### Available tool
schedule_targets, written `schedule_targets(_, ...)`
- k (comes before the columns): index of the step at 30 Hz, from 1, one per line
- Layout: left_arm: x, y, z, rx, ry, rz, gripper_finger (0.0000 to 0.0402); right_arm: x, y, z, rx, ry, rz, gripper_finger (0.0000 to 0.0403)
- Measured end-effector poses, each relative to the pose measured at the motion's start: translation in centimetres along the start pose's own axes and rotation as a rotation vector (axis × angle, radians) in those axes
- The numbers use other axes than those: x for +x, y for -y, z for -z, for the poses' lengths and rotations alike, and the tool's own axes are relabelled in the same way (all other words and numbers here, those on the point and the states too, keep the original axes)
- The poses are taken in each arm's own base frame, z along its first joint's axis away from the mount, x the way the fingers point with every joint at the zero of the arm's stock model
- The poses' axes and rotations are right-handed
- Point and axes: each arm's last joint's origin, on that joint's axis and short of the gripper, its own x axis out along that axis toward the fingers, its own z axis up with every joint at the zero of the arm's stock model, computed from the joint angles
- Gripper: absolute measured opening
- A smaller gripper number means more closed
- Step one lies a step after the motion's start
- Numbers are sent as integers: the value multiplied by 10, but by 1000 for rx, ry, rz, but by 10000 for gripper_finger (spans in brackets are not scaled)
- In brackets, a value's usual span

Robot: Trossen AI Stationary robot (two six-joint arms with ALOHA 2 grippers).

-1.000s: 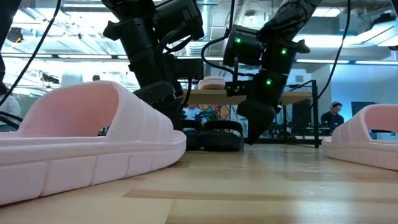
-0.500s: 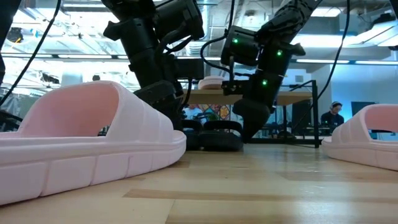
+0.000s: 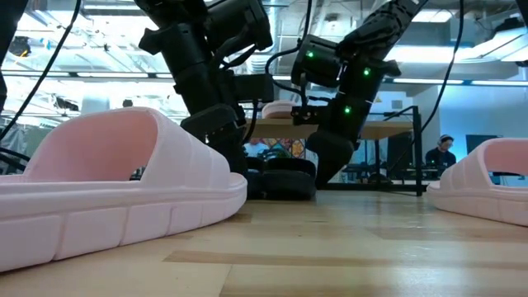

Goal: Pick and place slides into the shelf
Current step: Adjust the black slides under the shelf

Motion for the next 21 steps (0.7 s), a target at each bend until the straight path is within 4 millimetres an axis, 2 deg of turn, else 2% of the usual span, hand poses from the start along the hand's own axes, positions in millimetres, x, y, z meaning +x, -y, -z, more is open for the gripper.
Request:
schedule_targets(14,3,-11,0,-62,-4,-44,48,2,5,-1,-26,3,9,65)
schedule_targets(21,3,-12,1,-71,-22,-42,48,-2,-6,-1,-62,25,4,65)
